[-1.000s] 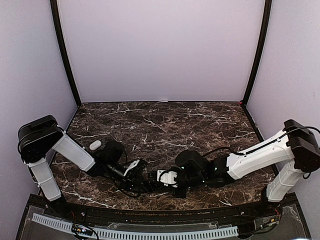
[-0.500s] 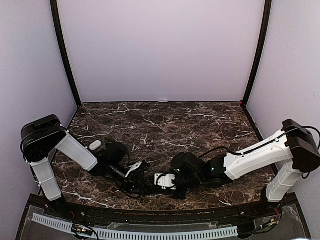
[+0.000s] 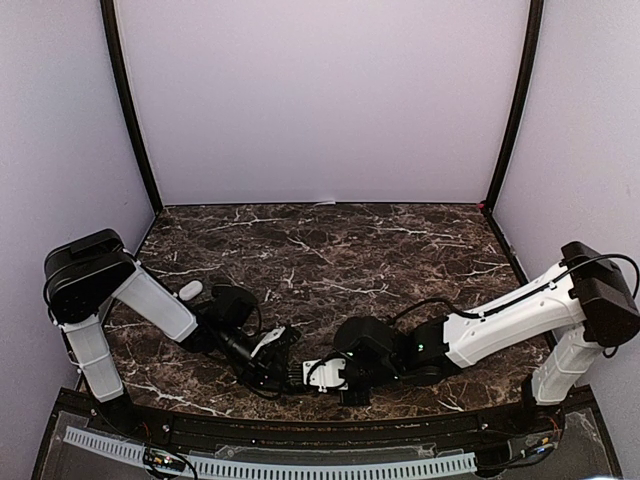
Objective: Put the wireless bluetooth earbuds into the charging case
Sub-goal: Insert the right earbud into the right side groove of the charging case.
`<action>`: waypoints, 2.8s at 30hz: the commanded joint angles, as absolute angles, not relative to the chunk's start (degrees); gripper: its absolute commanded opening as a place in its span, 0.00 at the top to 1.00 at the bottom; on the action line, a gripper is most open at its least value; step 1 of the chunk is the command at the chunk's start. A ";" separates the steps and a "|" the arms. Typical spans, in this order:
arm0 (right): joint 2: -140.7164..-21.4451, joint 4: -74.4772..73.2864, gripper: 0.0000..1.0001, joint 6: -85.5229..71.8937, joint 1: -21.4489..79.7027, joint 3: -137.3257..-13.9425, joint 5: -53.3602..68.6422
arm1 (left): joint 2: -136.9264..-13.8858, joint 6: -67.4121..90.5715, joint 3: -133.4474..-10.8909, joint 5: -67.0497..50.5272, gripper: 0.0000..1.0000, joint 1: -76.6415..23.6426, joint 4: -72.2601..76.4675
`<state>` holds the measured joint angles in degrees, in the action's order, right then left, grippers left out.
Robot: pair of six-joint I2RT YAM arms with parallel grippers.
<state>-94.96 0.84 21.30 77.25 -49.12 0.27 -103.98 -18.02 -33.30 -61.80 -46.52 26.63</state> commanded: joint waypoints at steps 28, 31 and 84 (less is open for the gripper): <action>-87.80 18.18 1.00 16.73 76.95 -41.15 2.66 | -100.60 -19.80 -32.03 -69.38 1.00 -47.11 33.31; -86.62 18.91 1.00 16.01 75.96 -40.19 5.12 | -99.84 -20.23 -31.05 -70.53 1.00 -47.18 35.01; -85.13 14.42 1.00 22.14 82.00 -44.15 -8.87 | -99.70 -20.82 -31.29 -73.45 1.00 -47.99 34.39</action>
